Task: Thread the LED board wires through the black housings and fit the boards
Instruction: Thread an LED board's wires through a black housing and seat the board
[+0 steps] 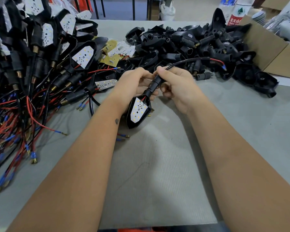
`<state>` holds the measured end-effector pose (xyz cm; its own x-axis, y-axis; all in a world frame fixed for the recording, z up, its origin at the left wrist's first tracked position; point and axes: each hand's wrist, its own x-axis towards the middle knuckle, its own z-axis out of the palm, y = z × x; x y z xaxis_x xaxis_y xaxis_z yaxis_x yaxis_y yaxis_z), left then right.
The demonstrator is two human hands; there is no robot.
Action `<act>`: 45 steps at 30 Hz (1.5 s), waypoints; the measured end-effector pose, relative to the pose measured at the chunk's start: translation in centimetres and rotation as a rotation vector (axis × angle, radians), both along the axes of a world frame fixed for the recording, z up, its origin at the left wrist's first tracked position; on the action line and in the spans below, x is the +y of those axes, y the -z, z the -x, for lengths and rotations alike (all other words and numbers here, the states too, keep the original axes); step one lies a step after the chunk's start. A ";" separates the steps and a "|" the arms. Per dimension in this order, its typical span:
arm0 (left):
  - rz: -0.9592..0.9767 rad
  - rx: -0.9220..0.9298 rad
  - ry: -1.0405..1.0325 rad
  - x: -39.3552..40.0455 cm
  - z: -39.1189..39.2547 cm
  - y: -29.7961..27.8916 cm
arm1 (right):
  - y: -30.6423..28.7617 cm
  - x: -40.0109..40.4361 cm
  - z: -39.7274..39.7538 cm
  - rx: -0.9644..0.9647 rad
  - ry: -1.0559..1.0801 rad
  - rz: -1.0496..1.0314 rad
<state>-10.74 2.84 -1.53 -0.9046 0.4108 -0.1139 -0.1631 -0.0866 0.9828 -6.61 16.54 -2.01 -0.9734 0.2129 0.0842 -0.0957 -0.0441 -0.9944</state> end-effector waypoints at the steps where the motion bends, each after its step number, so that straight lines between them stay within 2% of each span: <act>1: -0.025 -0.010 -0.008 -0.1 0.0 -0.1 | 0.0 0.1 0.0 0.003 0.000 0.032; 5: 0.021 0.047 -0.074 -0.3 0.1 -0.7 | -0.1 0.2 0.0 -0.005 0.055 0.141; 8: 0.231 0.356 -0.168 -1.2 0.1 -0.7 | -0.1 0.4 0.1 0.010 0.125 0.197; 11: 0.516 0.570 -0.123 -2.9 0.2 -0.7 | 0.0 0.6 0.3 0.018 0.190 0.241; 14: 0.762 0.618 0.007 -3.8 0.2 -0.8 | 0.2 0.9 0.4 0.012 0.221 0.270; 18: 0.805 0.605 0.081 -3.6 0.0 -1.0 | 0.1 0.9 0.3 0.010 0.213 0.296; 22: 0.704 0.586 -0.048 -3.3 0.2 -0.8 | -0.4 1.0 0.2 0.040 0.196 0.420; 25: 0.464 0.411 -0.075 -3.3 0.3 -0.8 | -0.7 1.0 -0.1 0.065 0.189 0.477; 28: 0.341 0.335 -0.110 -3.3 0.4 -0.8 | -0.8 0.8 -0.4 0.122 0.179 0.437; 34: 0.016 0.248 -0.376 -2.9 1.6 -0.4 | -0.7 0.3 -0.7 0.264 0.274 0.071; 40: -0.265 0.111 -0.472 -2.5 1.8 -0.7 | -0.5 -0.8 -1.0 0.357 0.314 -0.161; 42: -0.326 0.074 -0.487 -3.0 2.0 -1.4 | -0.5 -1.4 -1.3 0.443 0.291 -0.267; 45: -0.346 0.087 -0.444 -4.4 2.4 -3.1 | -1.0 -2.7 -1.5 0.643 0.278 -0.553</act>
